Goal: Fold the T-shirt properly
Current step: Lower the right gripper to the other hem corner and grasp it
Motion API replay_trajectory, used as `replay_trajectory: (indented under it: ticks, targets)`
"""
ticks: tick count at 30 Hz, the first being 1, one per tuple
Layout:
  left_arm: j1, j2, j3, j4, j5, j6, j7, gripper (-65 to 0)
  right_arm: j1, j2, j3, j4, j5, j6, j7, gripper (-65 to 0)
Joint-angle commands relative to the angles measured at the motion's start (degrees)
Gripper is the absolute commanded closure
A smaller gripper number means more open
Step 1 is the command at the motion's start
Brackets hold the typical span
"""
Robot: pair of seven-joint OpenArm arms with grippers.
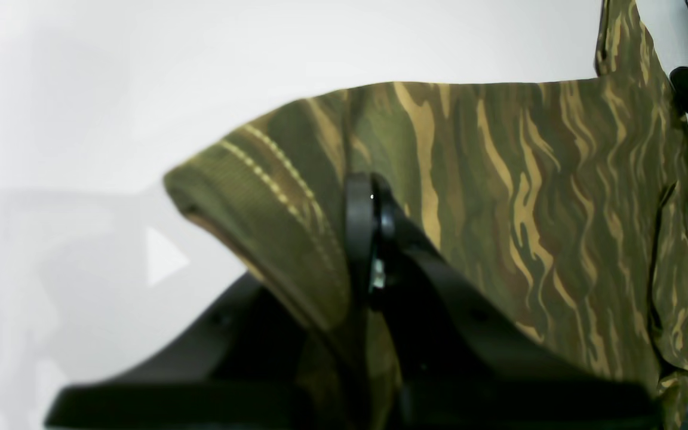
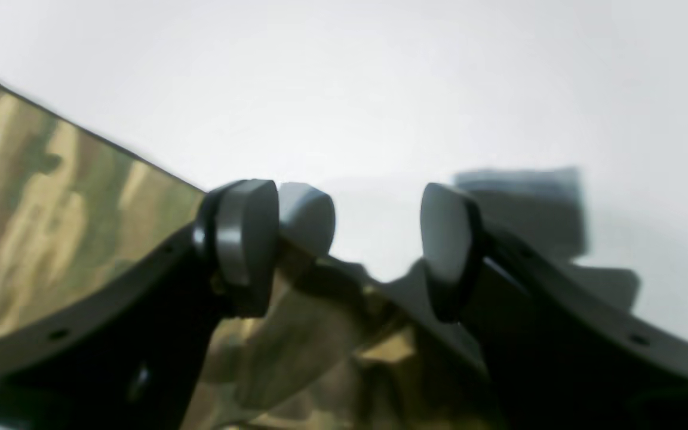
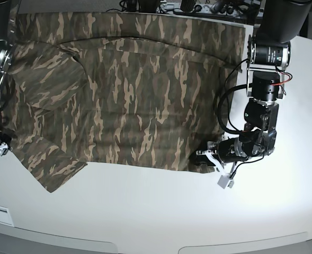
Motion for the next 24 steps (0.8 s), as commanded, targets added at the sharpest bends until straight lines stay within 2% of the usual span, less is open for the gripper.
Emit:
replay_trajectory:
  ticks: [1,4,7,14,16,17,18,21,22,24]
  targets:
    - [0.1,-0.3,0.3,-0.1,3.6,1.1,4.0,0.0,1.2,0.9,0.1,0.7,1.9,2.3,-2.1,-39.2]
    - [0.1,-0.3,0.3,-0.1,3.7,1.1,4.0,0.0,1.3,0.9,0.1,0.7,5.9,7.7,-5.6,-39.2]
    - [0.1,-0.3,0.3,-0.1,3.7,1.1,4.0,0.0,1.3,1.0,0.1,0.7,9.3,11.8,-7.9,-39.2]
    - [0.1,-0.3,0.3,-0.1,3.7,1.1,4.0,0.0,1.3,1.0,0.1,0.7,16.0,17.8,-11.8,-39.2]
    - [0.1,-0.3,0.3,-0.1,3.7,1.1,4.0,0.0,1.3,1.0,0.1,0.7,17.7,18.6,-12.3,-38.4]
    - [0.1,-0.3,0.3,-0.2,3.7,1.1,4.0,0.0,1.3,1.0,0.1,0.8,17.9,18.5,-12.1,-35.6]
    - [0.1,-0.3,0.3,-0.1,3.7,1.1,3.9,0.0,1.5,1.0,0.1,0.8,17.9,18.5,-11.6,-30.2]
    - [0.0,-0.3,0.3,-0.1,3.7,0.4,3.7,0.0,1.8,1.0,0.1,0.8,17.9,19.8,-11.6,-2.8]
    - [-0.1,-0.3,0.3,-0.1,3.7,-0.2,3.4,0.0,1.9,1.0,0.1,0.8,17.8,19.9,-11.6,0.0]
    - [-0.5,-0.3,0.3,-0.1,3.7,-0.2,2.3,0.0,2.6,1.0,0.1,0.8,17.4,19.9,-11.7,0.0]
